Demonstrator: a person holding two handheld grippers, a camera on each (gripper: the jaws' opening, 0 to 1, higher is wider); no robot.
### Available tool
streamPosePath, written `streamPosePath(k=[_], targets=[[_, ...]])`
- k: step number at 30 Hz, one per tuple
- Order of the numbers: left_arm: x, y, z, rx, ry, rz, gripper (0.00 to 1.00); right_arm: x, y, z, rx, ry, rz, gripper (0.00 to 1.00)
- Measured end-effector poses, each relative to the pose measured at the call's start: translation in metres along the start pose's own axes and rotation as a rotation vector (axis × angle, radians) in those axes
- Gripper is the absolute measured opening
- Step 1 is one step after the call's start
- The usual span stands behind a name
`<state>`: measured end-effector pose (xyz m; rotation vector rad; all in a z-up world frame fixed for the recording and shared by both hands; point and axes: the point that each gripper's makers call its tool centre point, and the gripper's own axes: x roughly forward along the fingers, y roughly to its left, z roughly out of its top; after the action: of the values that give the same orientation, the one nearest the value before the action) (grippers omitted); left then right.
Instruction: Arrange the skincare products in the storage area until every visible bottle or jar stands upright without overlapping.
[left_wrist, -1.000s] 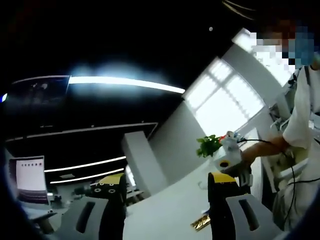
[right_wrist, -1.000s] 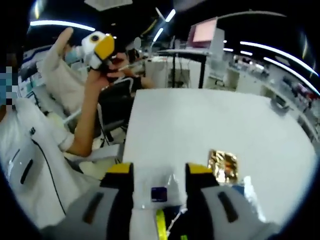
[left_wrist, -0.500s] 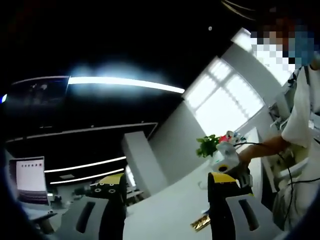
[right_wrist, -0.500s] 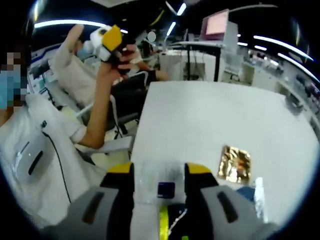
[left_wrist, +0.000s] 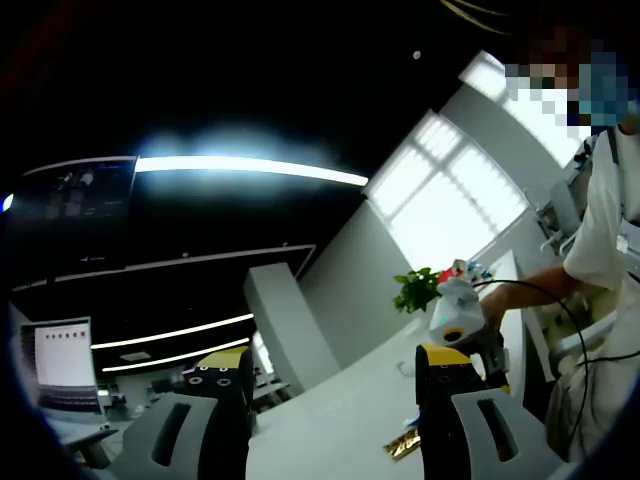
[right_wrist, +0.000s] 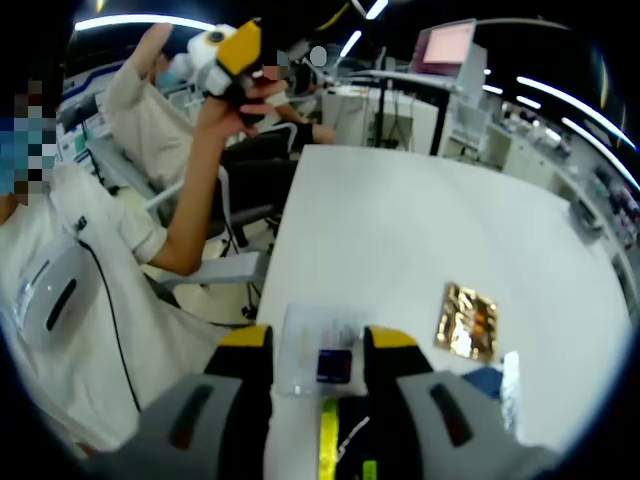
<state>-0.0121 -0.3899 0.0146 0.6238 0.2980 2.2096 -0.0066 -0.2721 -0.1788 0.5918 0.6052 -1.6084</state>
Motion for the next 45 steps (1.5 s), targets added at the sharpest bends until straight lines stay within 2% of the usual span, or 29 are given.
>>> streamPosePath(k=[4,9,21,35,45], targets=[[0.000,0.000,-0.001,0.009,0.005,0.000,0.67,0.001,-0.002,-0.008,0.054,0.007,0.013,0.35],[0.000,0.000,-0.002,0.003,0.004,0.002,0.67,0.000,-0.001,-0.009,0.056,0.007,0.015,0.33],[0.002,-0.003,-0.004,0.008,0.007,-0.002,0.67,0.001,-0.013,-0.010,0.028,0.021,0.002,0.32],[0.002,-0.007,-0.002,0.014,0.001,-0.013,0.67,0.006,-0.020,-0.007,-0.006,0.071,0.050,0.30],[0.000,-0.009,0.001,0.000,-0.017,-0.020,0.67,0.006,-0.028,-0.008,0.002,0.062,0.056,0.30]])
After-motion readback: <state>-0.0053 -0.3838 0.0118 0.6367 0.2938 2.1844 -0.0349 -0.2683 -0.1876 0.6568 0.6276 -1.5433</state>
